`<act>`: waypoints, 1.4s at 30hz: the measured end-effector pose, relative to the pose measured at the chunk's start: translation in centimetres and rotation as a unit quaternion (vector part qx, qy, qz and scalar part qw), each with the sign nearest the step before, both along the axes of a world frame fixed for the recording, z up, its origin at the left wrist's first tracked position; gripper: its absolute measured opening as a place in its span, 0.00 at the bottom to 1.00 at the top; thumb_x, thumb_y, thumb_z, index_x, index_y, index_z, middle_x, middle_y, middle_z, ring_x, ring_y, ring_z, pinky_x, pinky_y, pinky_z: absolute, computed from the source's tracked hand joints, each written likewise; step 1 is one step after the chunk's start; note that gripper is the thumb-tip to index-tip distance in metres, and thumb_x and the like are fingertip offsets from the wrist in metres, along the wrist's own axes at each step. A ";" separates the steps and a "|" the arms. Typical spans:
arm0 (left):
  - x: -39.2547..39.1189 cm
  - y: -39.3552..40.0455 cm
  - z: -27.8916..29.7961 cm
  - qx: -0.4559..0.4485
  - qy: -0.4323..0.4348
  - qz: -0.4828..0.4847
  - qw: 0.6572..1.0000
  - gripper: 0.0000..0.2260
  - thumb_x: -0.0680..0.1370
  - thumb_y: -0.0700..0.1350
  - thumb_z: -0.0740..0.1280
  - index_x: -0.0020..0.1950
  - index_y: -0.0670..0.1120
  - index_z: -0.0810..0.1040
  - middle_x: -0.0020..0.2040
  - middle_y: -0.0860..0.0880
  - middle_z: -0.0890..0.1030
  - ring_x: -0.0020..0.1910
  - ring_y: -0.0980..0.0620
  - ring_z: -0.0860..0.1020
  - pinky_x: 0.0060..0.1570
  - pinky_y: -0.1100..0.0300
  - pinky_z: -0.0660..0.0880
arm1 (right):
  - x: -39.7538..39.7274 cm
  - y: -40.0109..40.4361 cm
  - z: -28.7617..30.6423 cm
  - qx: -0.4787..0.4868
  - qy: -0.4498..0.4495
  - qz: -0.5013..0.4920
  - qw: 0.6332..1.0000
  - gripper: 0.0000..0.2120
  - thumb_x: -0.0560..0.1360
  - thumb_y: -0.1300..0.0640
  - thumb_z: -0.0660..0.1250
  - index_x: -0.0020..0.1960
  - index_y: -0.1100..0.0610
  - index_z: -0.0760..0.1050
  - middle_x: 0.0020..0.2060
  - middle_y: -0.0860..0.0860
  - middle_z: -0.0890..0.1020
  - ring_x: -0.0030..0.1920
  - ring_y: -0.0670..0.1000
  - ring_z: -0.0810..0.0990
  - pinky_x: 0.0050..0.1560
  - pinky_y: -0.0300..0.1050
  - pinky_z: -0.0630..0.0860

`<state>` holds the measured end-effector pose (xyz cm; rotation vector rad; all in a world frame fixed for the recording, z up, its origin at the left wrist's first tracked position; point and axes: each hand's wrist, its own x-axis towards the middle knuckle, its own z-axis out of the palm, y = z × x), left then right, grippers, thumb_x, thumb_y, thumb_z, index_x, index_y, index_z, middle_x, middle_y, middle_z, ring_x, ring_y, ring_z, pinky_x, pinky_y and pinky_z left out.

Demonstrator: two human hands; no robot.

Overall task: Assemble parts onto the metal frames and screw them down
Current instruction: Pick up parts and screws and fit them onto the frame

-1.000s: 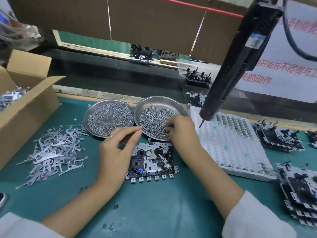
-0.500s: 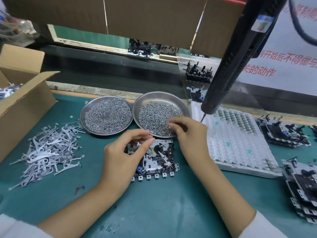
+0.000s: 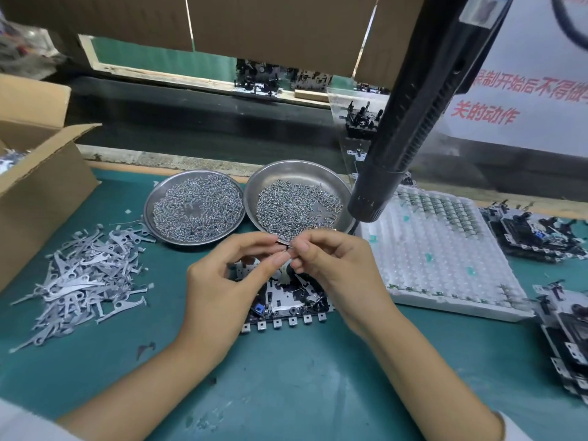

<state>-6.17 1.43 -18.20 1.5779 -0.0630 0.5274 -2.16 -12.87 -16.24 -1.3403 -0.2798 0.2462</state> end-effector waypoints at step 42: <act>0.0 0.4 0.2 0.006 -0.036 0.036 0.999 0.07 0.73 0.44 0.68 0.47 0.55 0.81 0.42 0.56 0.82 0.40 0.67 0.77 0.44 0.75 0.71 | 5.4 -15.7 4.4 -0.592 -0.074 -0.300 0.745 0.11 0.75 0.68 0.62 0.52 0.59 0.79 0.44 0.56 0.81 0.40 0.54 0.77 0.39 0.44 0.71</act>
